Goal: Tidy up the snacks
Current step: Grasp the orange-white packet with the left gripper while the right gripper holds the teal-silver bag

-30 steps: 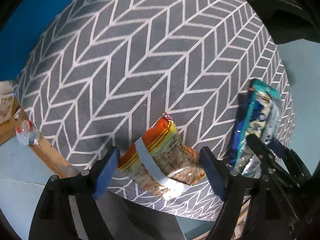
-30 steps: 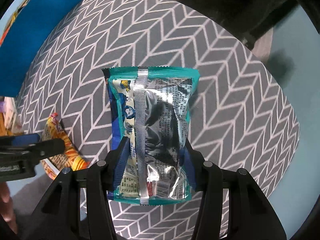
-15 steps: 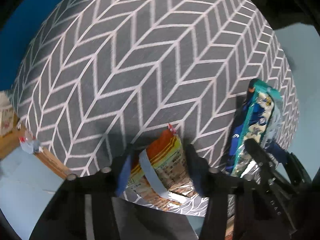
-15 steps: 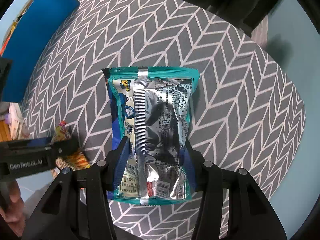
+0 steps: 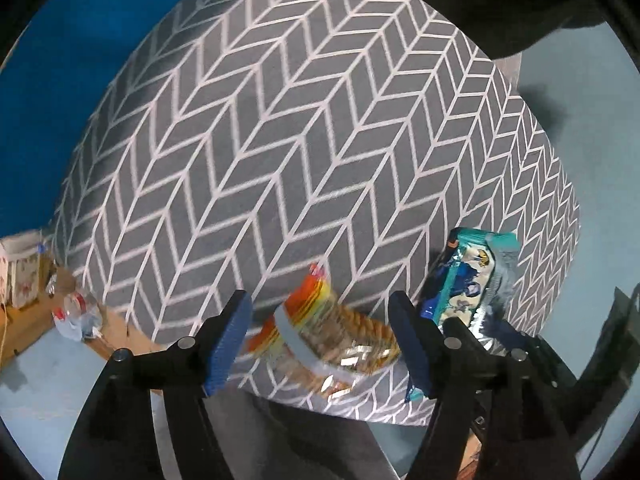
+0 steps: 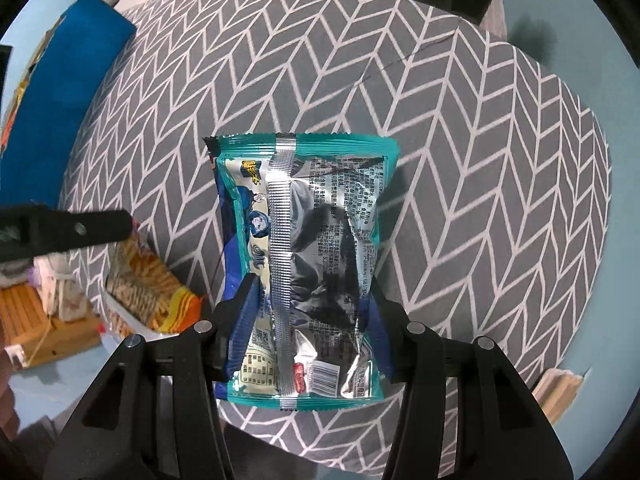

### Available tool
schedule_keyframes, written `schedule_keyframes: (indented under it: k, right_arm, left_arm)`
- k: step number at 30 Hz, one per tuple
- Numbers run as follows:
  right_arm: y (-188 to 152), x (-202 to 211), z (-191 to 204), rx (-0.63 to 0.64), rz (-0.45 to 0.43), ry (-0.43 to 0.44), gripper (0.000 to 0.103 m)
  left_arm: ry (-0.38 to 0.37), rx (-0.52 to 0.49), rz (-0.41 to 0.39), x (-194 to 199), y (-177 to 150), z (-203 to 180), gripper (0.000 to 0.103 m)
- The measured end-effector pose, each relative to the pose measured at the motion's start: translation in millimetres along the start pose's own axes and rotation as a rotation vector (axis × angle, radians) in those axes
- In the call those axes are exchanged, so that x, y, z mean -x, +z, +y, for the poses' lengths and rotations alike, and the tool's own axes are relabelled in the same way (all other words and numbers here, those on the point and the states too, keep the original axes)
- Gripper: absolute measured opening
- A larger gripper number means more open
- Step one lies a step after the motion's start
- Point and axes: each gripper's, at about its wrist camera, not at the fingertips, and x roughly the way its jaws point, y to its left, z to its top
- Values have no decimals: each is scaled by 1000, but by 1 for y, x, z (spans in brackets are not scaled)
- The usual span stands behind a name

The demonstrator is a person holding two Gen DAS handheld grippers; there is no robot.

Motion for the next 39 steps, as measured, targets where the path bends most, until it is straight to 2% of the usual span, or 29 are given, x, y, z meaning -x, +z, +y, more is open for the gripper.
schedule_keyframes:
  k: [5,10,18,21,26,32,33,34,35,39]
  right_arm:
    - [-22,0,7,59,16,-4,50]
    - [-34,-4,25,102,53,-1,50]
    - [-55,-11,52,150,104,16,50]
    - [-61,-17,62,159,113,16,50]
    - [-63,-18,64,119,96,-5,50]
    - [-38,-7,45,65,63,-50,50]
    - [-36,-5,44,58,61,-54,50]
    - [-35,-4,41,46,56,-57,50]
    - [-29,4,31,38,55,-55,50]
    - [-21,11,22,18,44,-44,50]
  left_arm:
    - [-33,96,60,-8,-37,20,73]
    - [-43,143,83,-18,-62,49,73]
    - [-94,188,110,-32,-76,73,73]
    - [-121,207,106,-38,-79,66,84]
    - [-119,185,91,-49,-71,37,84]
    - [-90,164,117,-70,-64,19,84]
    - [-89,158,120,-73,-64,17,83]
    - [-86,145,123,-73,-65,14,75]
    - [-86,131,126,-74,-66,14,61]
    - [-70,77,128,-75,-67,9,48]
